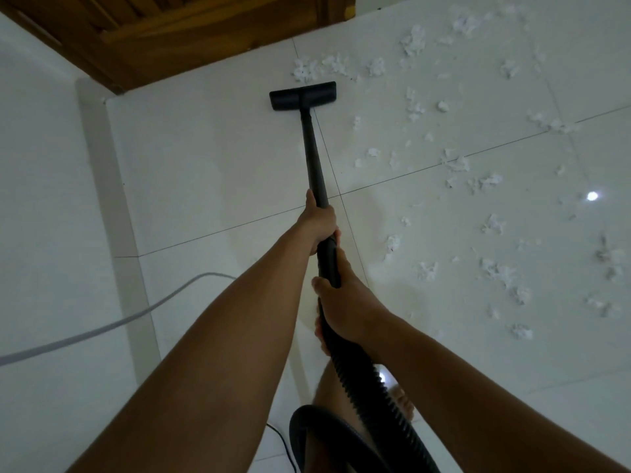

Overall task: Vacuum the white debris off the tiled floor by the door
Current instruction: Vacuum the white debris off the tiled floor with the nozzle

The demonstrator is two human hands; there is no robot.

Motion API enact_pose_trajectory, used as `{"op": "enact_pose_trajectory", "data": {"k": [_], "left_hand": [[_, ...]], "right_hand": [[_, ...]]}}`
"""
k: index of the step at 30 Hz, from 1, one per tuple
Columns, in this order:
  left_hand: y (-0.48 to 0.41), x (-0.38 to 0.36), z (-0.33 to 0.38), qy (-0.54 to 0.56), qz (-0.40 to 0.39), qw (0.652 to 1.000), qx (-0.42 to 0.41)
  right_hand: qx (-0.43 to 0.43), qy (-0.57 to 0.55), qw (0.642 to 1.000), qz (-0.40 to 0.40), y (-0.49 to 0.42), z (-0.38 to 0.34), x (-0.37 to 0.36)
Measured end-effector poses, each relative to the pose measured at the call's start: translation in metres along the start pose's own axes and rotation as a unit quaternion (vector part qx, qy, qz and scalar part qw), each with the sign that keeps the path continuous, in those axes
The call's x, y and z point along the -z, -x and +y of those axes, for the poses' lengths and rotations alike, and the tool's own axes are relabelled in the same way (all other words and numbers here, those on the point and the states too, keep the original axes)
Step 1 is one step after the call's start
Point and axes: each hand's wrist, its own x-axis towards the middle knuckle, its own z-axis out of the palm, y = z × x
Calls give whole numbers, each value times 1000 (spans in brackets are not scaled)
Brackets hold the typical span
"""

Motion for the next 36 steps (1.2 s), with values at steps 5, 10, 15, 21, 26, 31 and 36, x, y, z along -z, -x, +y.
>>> {"op": "enact_pose_trajectory", "data": {"k": [5, 10, 15, 21, 26, 31, 36], "left_hand": [[3, -8, -7, 2, 5, 1000, 0], [16, -23, -21, 3, 2, 1000, 11], [25, -35, -27, 9, 3, 1000, 15], [19, -33, -16, -16, 5, 1000, 4], [3, -22, 8, -58, 10, 998, -10], [-18, -13, 29, -70, 13, 997, -9], [-33, -5, 42, -87, 14, 996, -20]], "right_hand": [[9, -11, 1000, -19, 9, 7, 7], [10, 18, 1000, -22, 17, 25, 15], [-1, 9, 999, -34, 21, 35, 24], [-2, 32, 999, -43, 14, 24, 31], [6, 34, 999, -39, -5, 1, 35], [20, 36, 999, -36, -21, -21, 36], [33, 47, 998, -32, -34, -36, 37]]}}
